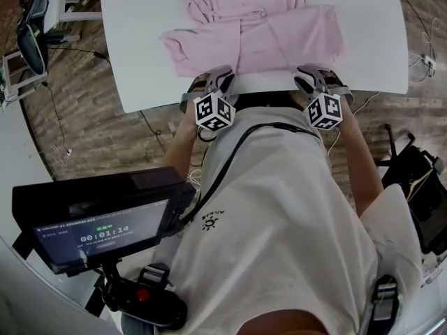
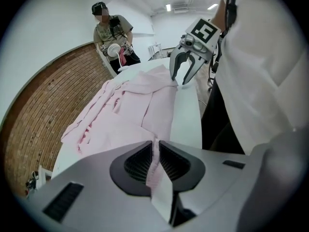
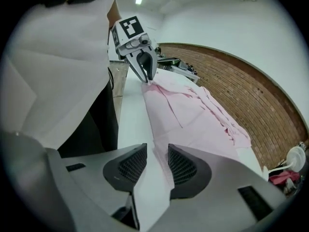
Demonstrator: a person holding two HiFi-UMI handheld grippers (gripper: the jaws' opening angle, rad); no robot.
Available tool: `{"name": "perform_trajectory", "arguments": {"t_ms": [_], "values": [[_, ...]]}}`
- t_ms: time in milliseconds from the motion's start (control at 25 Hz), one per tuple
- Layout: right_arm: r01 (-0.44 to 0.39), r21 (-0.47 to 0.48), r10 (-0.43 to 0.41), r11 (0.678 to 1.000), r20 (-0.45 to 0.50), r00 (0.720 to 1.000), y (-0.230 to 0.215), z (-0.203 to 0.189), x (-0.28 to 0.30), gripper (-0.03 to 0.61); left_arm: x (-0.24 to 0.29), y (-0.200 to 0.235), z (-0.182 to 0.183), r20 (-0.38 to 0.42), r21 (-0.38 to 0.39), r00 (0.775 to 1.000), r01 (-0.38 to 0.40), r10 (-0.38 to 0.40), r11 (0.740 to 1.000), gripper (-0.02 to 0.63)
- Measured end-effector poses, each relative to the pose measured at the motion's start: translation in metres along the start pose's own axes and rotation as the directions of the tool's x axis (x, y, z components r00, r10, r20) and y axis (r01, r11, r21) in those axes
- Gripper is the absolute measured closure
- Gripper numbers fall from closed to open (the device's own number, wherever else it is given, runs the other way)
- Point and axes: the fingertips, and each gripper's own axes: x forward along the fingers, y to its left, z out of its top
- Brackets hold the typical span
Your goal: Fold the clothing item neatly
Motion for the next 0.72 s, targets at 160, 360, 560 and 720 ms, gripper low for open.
{"name": "perform_trajectory", "arguments": {"t_ms": [160, 360, 560, 720], "values": [[0.046, -0.063, -0.047, 0.997, -0.017, 0.999, -0.002, 0.001, 0.012, 0.460, -0.005, 0.003, 0.001, 0.011, -0.019, 1.000, -0.011, 0.011, 1.000, 0.563], [0.103, -0.111, -0.107, 0.988, -0.028, 0.994, -0.007, 0.006, 0.019, 0.462, -0.007, 0.006, 0.001, 0.010, -0.023, 1.000, -0.019, 0.019, 1.000, 0.563], [0.111, -0.049, -0.111, 0.993, 0.005, 0.994, -0.013, 0.011, 0.007, 0.545, -0.012, 0.007, 0.004, 0.016, -0.010, 0.999, -0.027, 0.027, 1.000, 0.563], [0.099, -0.011, -0.098, 0.995, 0.034, 0.995, -0.024, 0.018, -0.016, 0.552, -0.020, 0.015, 0.015, 0.037, 0.005, 0.999, -0.041, 0.040, 0.999, 0.563]]}}
